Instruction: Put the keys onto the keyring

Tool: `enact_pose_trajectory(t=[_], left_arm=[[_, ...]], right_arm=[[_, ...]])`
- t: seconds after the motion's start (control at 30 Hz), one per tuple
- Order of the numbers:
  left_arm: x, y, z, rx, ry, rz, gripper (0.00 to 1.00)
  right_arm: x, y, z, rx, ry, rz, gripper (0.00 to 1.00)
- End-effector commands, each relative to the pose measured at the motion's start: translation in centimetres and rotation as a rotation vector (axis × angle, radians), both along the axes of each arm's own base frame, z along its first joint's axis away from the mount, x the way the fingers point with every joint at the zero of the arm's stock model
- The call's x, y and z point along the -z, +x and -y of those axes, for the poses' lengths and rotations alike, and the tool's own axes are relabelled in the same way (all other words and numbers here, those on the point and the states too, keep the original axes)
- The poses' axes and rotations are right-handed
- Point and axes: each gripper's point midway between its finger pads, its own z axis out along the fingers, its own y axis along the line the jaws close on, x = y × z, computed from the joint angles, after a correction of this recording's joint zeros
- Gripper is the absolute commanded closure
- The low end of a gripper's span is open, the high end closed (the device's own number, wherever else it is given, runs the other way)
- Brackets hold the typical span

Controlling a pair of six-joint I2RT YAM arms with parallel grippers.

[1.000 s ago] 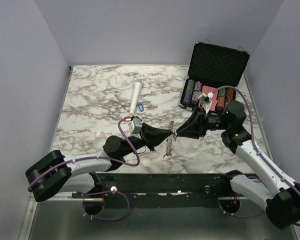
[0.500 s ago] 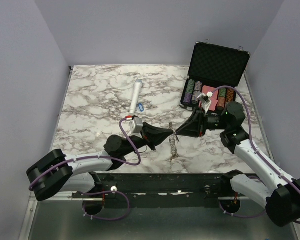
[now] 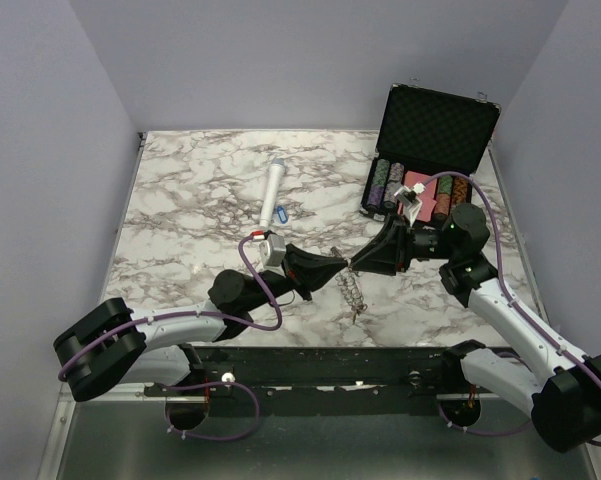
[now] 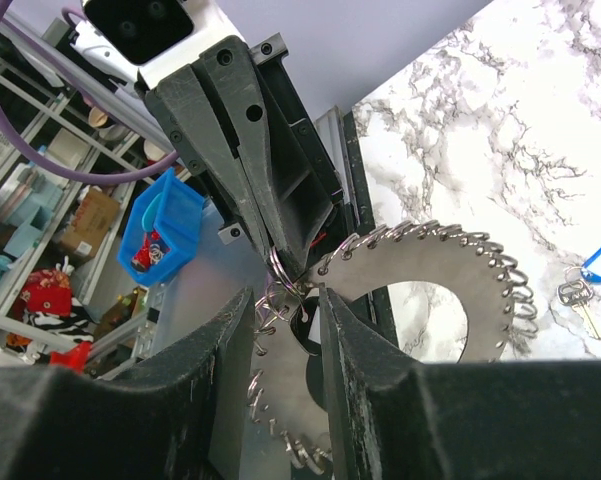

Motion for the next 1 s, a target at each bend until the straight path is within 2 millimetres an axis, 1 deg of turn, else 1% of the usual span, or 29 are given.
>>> enact_pose_trajectory(t=[0.0,0.1,0.2,0.37,0.57,0.7,0.8,0.9,0.97], left_arm=[[-7.6,-1.9,-2.4,0.012,-0.262,0.176,1.0],[-7.6,-1.9,-2.4,0.008,-0.26,0.178,1.0],[-7.9,-2.0,-2.5,0.011,-0.269,0.183,1.0],[-8.2,-2.2,-2.6,0.013,-0.278,0.194,1.0],[-8.7,-2.2,-2.8,0.01,-0.294,0.201,1.0],[-8.9,-2.2,-2.7,0.013,-0.3,0.198,1.0],[-8.7,-2.2,-2.4,0.024,-0.292,0.198,1.0],[-8.6,-2.2,-2.2,0.033,-0.288,0.196,1.0],[-8.4,-2.2,-2.0,0.036,-0.282,0.193,1.0]], right_arm=[[-0.4,0.3,0.0,0.008,0.009,0.03,0.59],[-0.5,0.4,-0.1,0.009,0.009,0.03,0.63],[0.3,0.6,-0.1,0.013,-0.011,0.015,0.64],[0.9,0.9,-0.1,0.031,-0.025,0.013,0.65],[1.1,1.1,-0.1,0.03,-0.035,0.031,0.74],[1.4,1.1,-0.2,0.028,-0.045,0.033,0.74],[1.5,1.0,-0.3,0.022,-0.049,0.044,0.71],[1.5,0.9,-0.3,0.013,-0.053,0.053,0.6],[1.1,0.6,-0.3,-0.003,-0.047,0.076,0.58]])
